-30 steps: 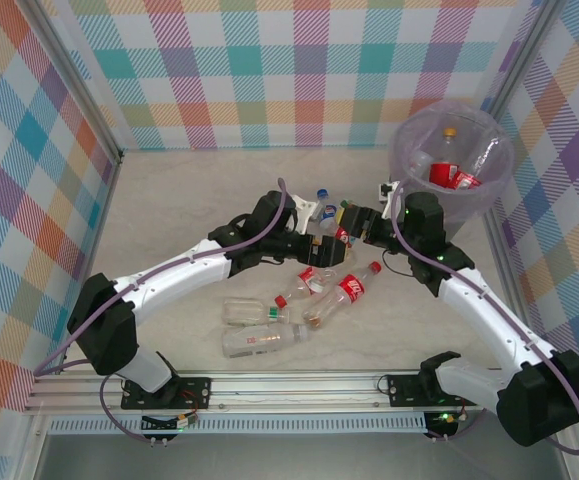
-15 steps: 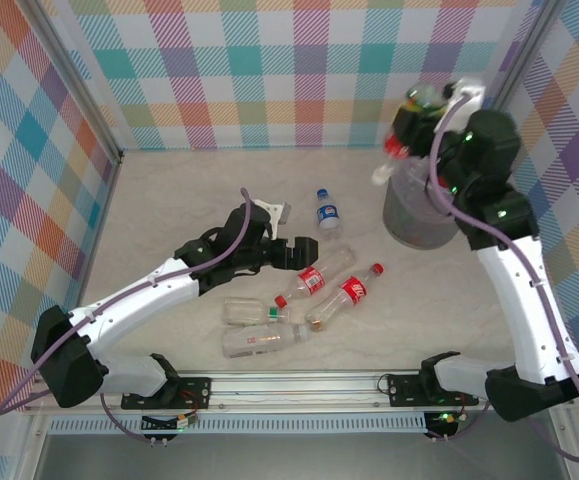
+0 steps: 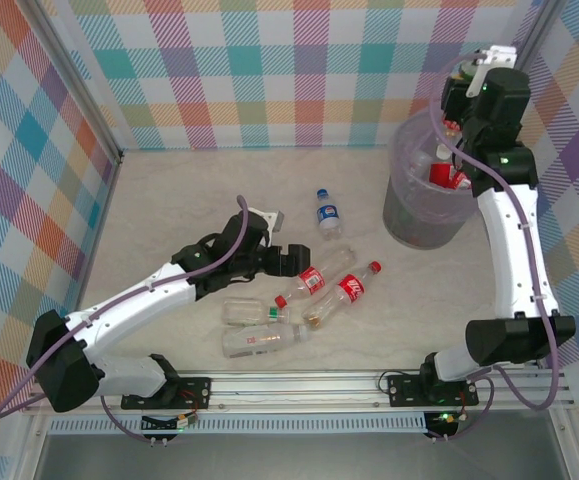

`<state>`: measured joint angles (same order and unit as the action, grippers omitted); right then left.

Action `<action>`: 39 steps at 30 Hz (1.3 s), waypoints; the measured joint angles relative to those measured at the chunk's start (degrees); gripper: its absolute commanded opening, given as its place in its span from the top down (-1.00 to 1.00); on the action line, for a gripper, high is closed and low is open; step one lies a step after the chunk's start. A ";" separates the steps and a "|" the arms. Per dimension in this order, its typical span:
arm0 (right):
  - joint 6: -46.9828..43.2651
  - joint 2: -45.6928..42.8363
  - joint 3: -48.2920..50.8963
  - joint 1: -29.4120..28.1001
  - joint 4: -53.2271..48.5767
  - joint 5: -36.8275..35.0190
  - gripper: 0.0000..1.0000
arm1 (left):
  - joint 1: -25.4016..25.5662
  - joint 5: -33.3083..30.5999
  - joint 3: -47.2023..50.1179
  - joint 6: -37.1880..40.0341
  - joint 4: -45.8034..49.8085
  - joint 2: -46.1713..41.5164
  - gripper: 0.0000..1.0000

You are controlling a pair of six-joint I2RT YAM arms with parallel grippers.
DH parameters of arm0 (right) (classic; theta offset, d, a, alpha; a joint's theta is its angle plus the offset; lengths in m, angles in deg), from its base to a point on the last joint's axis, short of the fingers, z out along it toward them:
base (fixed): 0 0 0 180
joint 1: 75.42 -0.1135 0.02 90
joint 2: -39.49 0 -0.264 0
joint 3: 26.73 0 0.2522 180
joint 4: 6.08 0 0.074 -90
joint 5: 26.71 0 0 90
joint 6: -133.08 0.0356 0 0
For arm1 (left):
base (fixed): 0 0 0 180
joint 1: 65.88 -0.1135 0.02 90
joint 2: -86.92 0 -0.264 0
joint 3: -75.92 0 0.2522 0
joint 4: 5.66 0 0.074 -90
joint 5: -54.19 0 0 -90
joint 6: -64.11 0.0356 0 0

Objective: Put the plastic bottles in the bin

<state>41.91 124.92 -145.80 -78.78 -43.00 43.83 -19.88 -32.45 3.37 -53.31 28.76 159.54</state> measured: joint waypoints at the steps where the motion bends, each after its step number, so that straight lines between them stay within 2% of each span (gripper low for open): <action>1: -0.22 0.20 1.25 0.13 0.24 0.00 0.04 | 0.00 0.00 0.17 0.00 0.11 0.00 -0.94; 8: -0.63 2.23 7.72 2.14 2.05 0.35 0.04 | 0.00 0.00 0.39 0.00 0.44 0.28 -0.94; 20: 1.11 10.16 8.15 4.37 0.96 3.72 0.00 | 0.00 -4.13 0.83 1.22 5.05 0.24 -0.92; 23: 1.99 11.82 8.15 4.61 0.94 4.37 -0.14 | 0.00 -4.85 1.86 1.29 5.49 -0.07 -0.92; 27: 2.89 13.40 8.15 4.87 0.70 5.09 -0.49 | 0.00 -5.42 3.08 1.29 6.27 -0.39 -0.93; 30: 3.41 13.53 8.15 4.90 0.22 5.20 -0.68 | 0.00 -5.60 3.32 1.29 6.38 -0.39 -0.94; 33: 3.34 13.53 7.89 4.90 -0.31 5.22 -0.77 | 0.00 -5.57 3.32 1.29 6.34 -0.37 -0.95; 39: 3.28 12.15 7.30 4.90 -1.95 5.31 -0.81 | 0.00 -5.55 3.32 1.27 6.21 -0.13 -0.95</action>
<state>45.19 137.07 -138.50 -73.88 -44.94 49.14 -19.88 -38.00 6.69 -52.04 34.97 159.41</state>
